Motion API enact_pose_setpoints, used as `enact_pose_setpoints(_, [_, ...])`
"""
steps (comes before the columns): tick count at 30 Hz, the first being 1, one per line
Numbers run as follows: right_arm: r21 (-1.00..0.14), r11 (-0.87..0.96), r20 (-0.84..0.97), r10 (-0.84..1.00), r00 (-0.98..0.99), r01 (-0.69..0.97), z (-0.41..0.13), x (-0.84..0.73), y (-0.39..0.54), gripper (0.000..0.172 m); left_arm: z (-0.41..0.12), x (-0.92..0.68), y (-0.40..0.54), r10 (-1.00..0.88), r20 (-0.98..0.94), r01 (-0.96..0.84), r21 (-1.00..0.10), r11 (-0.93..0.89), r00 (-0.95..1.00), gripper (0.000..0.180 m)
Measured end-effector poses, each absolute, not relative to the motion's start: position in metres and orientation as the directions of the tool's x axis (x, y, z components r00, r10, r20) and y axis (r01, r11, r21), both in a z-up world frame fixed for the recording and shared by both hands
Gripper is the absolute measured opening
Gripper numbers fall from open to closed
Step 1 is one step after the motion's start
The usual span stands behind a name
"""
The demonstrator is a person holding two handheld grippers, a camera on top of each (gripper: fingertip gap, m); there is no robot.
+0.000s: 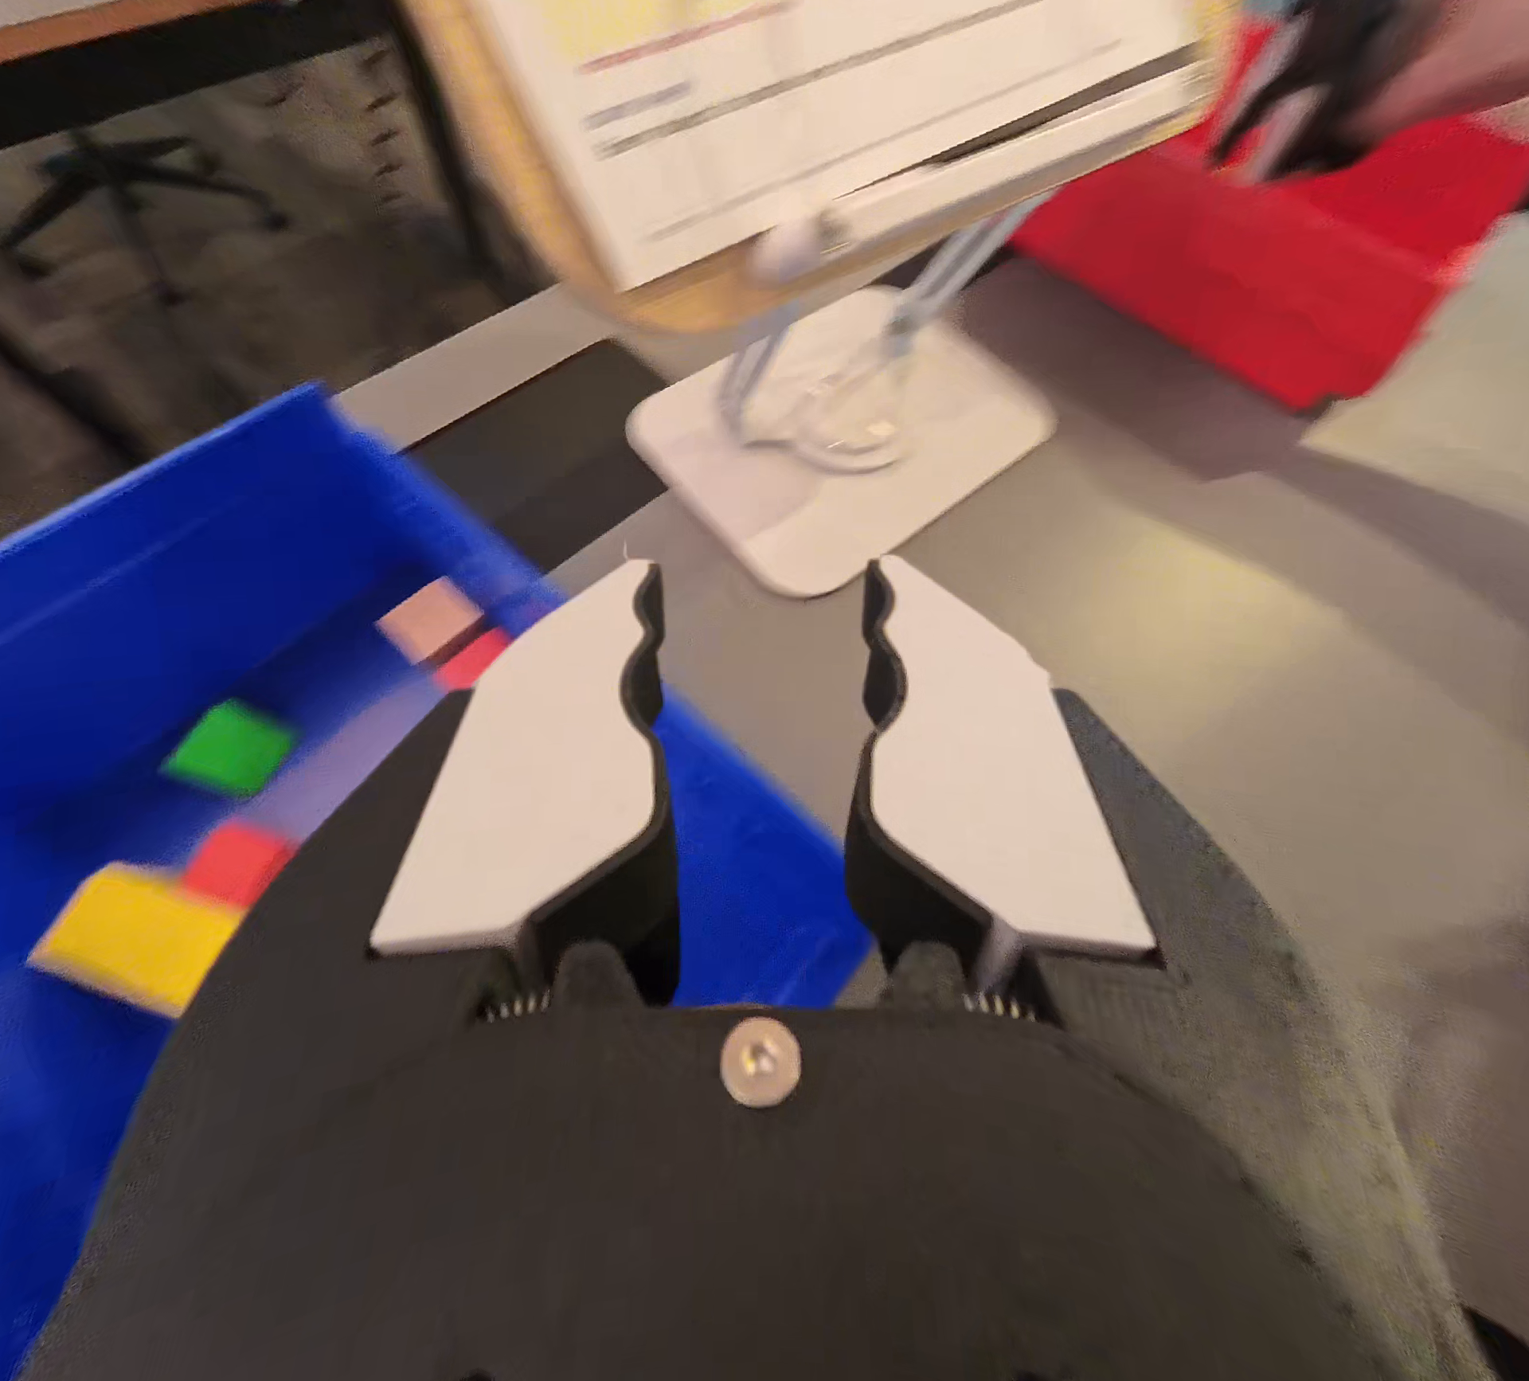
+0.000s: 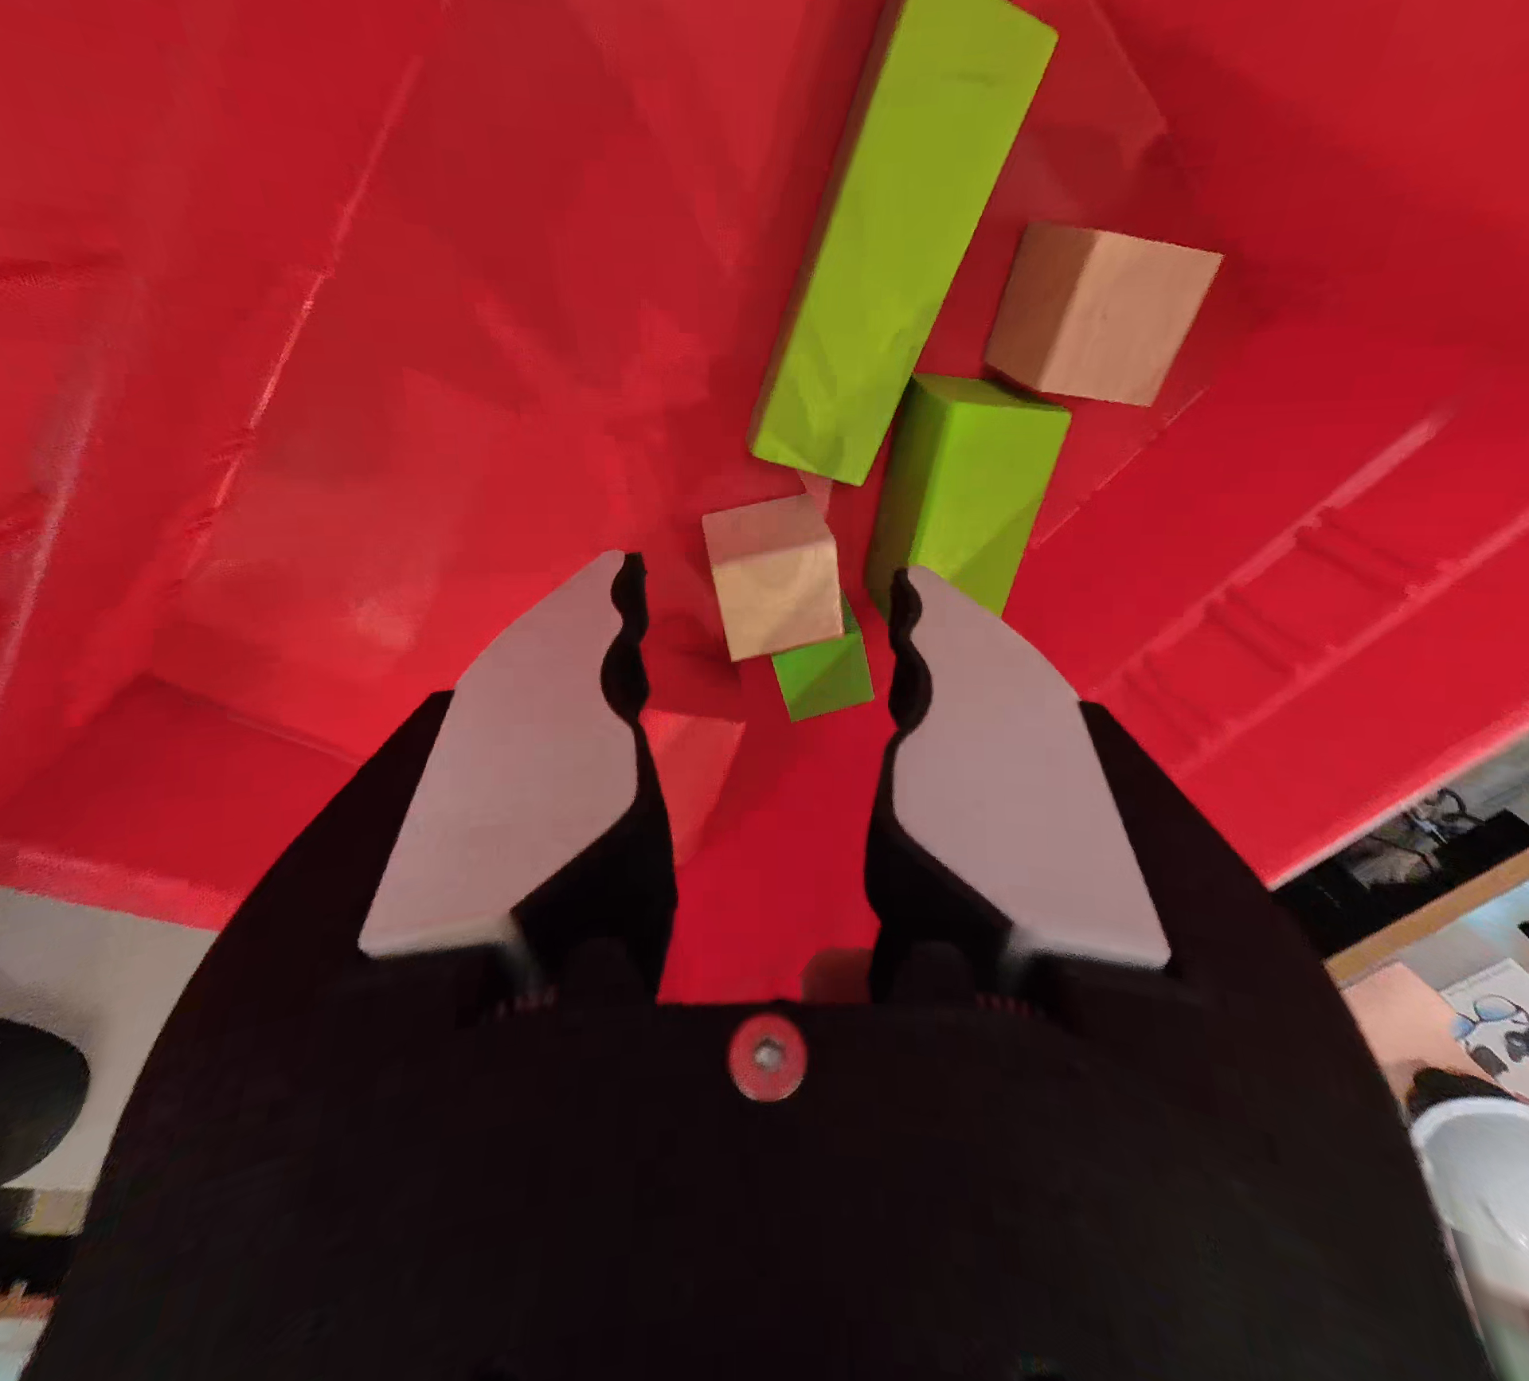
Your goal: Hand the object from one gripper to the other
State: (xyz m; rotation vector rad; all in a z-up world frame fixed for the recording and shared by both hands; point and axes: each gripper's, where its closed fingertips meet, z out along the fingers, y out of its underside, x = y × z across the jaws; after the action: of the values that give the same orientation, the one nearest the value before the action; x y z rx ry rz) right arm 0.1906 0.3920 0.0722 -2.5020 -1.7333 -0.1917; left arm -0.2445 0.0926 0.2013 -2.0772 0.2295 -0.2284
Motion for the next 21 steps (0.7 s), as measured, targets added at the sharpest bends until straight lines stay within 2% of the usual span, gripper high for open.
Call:
enact_pose_setpoints(3, [-0.071, -0.357, 0.167, 0.917, 0.364, 0.932, 0.087, 0.190, 0.387, 0.053, 0.181, -0.297, 0.096, -0.163, 0.003, -0.091, -0.819, -0.567, 0.987, 0.051])
enact_pose_setpoints(6, [-0.121, -0.341, 0.179, 0.916, 0.359, 0.932, 0.099, 0.187, 0.380, 0.051, 0.145, -0.345, 0.099, -0.128, -0.168, -0.209, -0.687, -0.696, 0.978, 0.055])
enact_pose_setpoints(8, [-0.142, -0.323, 0.180, 0.921, 0.346, 0.936, 0.104, 0.183, 0.373, 0.051, 0.124, -0.365, 0.109, -0.126, -0.203, -0.227, -0.615, -0.755, 0.971, 0.060])
enact_pose_setpoints(11, [-0.157, -0.315, 0.185, 0.922, 0.341, 0.936, 0.107, 0.179, 0.365, 0.049, 0.087, -0.402, 0.121, 0.043, -0.164, -0.042, -0.483, -0.875, 0.985, 0.063])
enact_pose_setpoints(15, [-0.184, -0.298, 0.192, 0.924, 0.331, 0.937, 0.111, 0.170, 0.356, 0.047, 0.059, -0.435, 0.129, 0.271, -0.133, 0.203, -0.383, -0.901, 0.953, 0.061])
enact_pose_setpoints(17, [-0.201, -0.291, 0.196, 0.924, 0.329, 0.935, 0.113, 0.166, 0.353, 0.046, 0.051, -0.444, 0.134, 0.352, -0.126, 0.282, -0.382, -0.880, 0.928, 0.061])
enact_pose_setpoints(19, [-0.215, -0.284, 0.197, 0.925, 0.326, 0.935, 0.115, 0.162, 0.350, 0.046, 0.043, -0.446, 0.140, 0.401, -0.089, 0.339, -0.390, -0.856, 0.912, 0.052])
enact_pose_setpoints(21, [-0.226, -0.276, 0.200, 0.926, 0.321, 0.934, 0.117, 0.159, 0.349, 0.046, 0.032, -0.446, 0.144, 0.432, -0.051, 0.387, -0.361, -0.848, 0.900, 0.057])
